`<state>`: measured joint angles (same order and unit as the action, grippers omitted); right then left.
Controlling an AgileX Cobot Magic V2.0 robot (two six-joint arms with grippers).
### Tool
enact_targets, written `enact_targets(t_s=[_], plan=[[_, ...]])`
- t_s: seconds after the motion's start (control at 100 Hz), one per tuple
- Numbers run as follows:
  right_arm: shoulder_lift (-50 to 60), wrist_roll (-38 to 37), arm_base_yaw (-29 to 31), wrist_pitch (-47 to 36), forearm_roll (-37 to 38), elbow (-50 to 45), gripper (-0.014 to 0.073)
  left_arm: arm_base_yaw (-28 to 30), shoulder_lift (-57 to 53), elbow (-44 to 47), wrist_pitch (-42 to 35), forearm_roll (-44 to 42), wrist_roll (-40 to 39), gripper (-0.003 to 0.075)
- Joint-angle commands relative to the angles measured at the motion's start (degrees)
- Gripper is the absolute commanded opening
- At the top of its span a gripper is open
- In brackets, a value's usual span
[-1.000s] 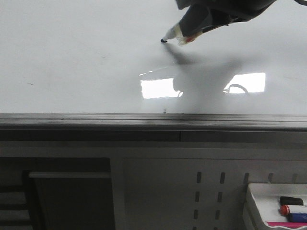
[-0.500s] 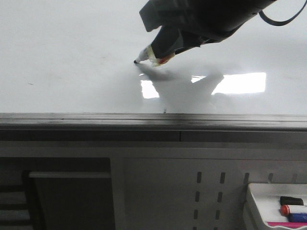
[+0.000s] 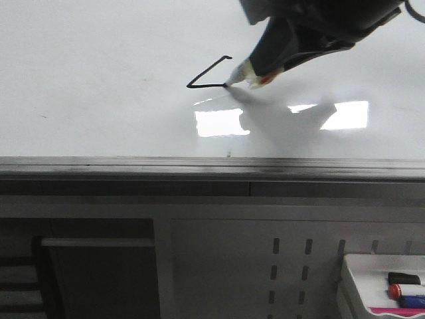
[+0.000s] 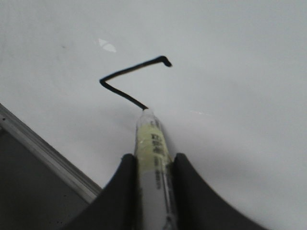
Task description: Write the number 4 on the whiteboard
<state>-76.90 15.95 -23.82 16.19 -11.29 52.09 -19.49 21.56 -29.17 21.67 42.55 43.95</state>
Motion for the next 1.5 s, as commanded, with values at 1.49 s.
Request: enact_targets(t_s=[1.49], plan=[[1.2,0.2,1.8,-3.3,1.0,3.7,-0.0043,0.1,0.4,-1.6,-4.3,1.6,-0.4,-0.0020]])
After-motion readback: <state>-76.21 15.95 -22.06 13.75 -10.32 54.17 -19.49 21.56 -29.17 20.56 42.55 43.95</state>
